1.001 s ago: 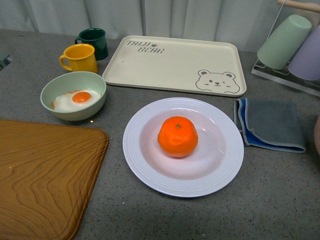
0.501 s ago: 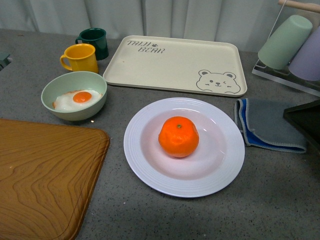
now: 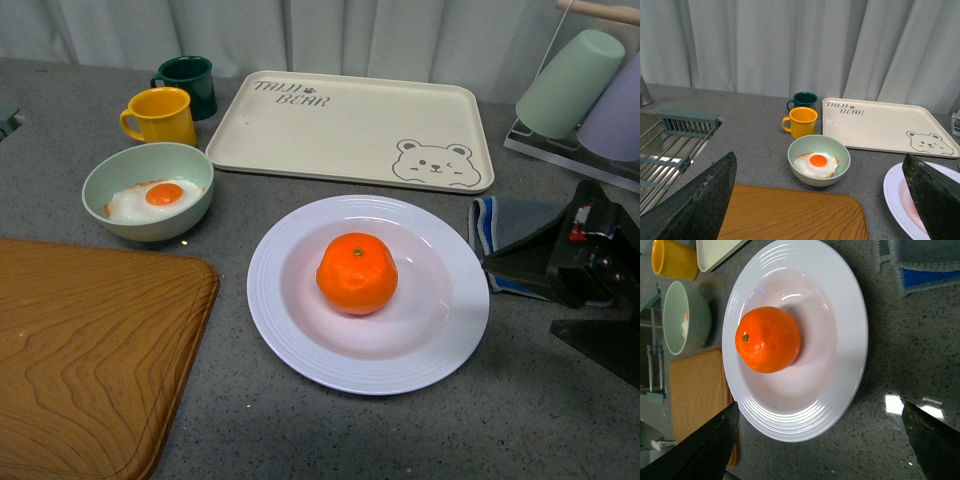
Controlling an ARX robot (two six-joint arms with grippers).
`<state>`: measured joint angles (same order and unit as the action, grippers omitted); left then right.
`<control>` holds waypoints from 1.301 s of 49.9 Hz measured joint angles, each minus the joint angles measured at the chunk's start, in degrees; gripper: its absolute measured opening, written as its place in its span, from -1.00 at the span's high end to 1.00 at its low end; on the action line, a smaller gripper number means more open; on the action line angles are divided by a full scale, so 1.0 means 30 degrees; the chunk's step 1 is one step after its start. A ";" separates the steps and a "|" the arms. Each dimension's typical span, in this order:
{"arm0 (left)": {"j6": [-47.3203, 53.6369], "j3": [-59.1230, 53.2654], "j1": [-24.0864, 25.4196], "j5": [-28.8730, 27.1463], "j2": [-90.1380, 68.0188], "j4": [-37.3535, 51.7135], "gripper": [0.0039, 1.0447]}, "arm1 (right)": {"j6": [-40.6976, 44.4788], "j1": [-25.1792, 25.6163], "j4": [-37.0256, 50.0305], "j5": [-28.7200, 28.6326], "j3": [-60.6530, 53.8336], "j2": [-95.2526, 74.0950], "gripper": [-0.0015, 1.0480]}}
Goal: Place orange and plate with both arms
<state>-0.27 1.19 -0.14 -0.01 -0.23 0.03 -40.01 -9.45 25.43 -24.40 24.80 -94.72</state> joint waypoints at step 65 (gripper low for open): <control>0.0000 0.0000 0.0000 0.0000 0.0000 0.0000 -0.88 | -0.3905 -0.0503 -0.1486 -0.1945 0.6776 -0.9406 0.35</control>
<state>-0.27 1.19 -0.14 -0.01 -0.23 0.03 -51.72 -10.96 20.97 -30.24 45.12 -122.93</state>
